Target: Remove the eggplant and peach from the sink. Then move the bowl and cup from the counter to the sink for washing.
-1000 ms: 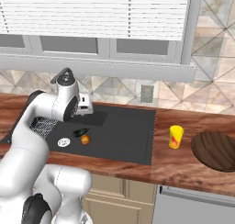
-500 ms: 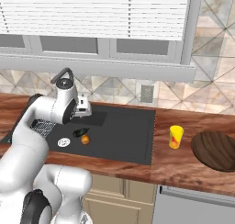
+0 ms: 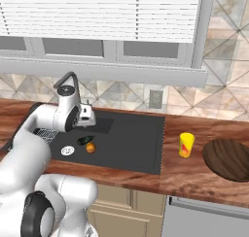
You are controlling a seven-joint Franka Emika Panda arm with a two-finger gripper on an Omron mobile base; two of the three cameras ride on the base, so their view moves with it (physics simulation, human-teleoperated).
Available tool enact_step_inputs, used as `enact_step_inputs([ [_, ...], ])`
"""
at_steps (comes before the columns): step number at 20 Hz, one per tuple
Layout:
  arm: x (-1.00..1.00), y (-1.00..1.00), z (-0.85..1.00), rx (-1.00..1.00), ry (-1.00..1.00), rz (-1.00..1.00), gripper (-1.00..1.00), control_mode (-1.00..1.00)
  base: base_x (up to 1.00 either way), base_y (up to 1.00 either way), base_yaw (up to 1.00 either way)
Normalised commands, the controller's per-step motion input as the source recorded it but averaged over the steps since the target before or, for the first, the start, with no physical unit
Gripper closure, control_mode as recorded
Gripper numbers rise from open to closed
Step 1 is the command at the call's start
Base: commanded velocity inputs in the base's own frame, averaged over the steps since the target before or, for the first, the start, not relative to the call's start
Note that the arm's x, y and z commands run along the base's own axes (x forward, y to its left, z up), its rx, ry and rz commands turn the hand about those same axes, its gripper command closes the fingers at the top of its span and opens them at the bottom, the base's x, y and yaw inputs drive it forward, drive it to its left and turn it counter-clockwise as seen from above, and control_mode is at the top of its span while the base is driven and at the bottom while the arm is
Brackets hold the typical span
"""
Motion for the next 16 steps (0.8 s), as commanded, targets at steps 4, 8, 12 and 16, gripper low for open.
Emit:
enact_step_inputs([
  [4, 0.09, 0.07, -0.14, -0.10, 0.02, -0.04, -1.00, -1.00, 0.00, 0.00, 0.00],
  [8, 0.10, 0.08, -0.13, -0.10, 0.00, 0.00, -1.00, -1.00, 0.00, 0.00, 0.00],
  [12, 0.11, 0.09, -0.13, -0.05, 0.00, 0.00, -1.00, -1.00, 0.00, 0.00, 0.00],
  [16, 0.11, 0.06, -0.14, 0.00, 0.00, 0.00, -1.00, -1.00, 0.00, 0.00, 0.00],
])
